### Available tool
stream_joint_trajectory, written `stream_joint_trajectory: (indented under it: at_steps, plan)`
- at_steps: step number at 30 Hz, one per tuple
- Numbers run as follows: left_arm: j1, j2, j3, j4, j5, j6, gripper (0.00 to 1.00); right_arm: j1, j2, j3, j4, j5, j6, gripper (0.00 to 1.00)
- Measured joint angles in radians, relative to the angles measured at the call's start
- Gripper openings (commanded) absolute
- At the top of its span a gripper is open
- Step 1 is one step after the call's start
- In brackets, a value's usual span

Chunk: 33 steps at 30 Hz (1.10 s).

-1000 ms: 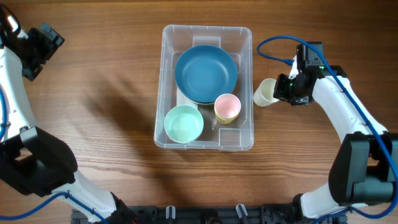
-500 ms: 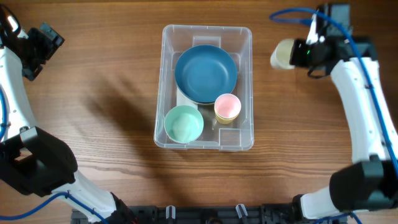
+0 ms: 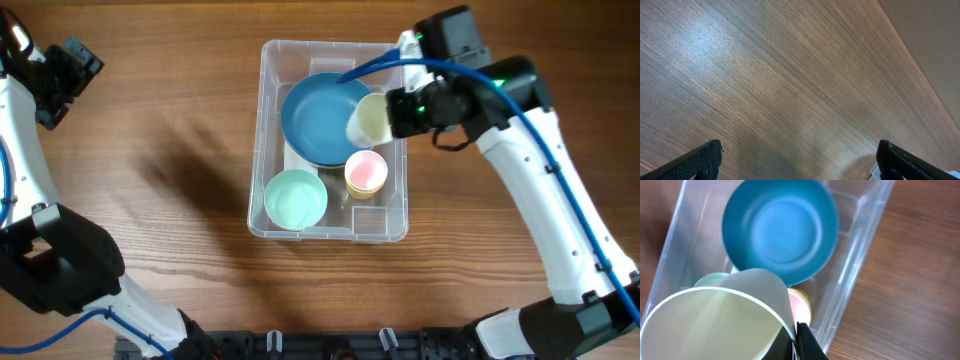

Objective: Pack container
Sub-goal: 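Carry the cream cup onto the pink cup and release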

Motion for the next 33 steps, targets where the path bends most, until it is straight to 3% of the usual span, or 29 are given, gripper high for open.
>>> stream_joint_trajectory:
  at_steps: [14,27,29,31,33]
  plan:
    - [0.0,0.0,0.0,0.0,0.0,0.0,1.0,0.013,0.0,-0.157,-0.023,0.002,0.005,0.04]
    - [0.0,0.0,0.0,0.0,0.0,0.0,1.0,0.013,0.0,-0.163,-0.021,0.002,0.005,0.07]
    - [0.0,0.0,0.0,0.0,0.0,0.0,1.0,0.013,0.0,-0.163,-0.021,0.002,0.004,0.19]
    - [0.0,0.0,0.0,0.0,0.0,0.0,1.0,0.013,0.0,-0.163,-0.021,0.002,0.003,0.5]
    - [0.0,0.0,0.0,0.0,0.0,0.0,1.0,0.013,0.0,-0.163,-0.017,0.002,0.008,0.57]
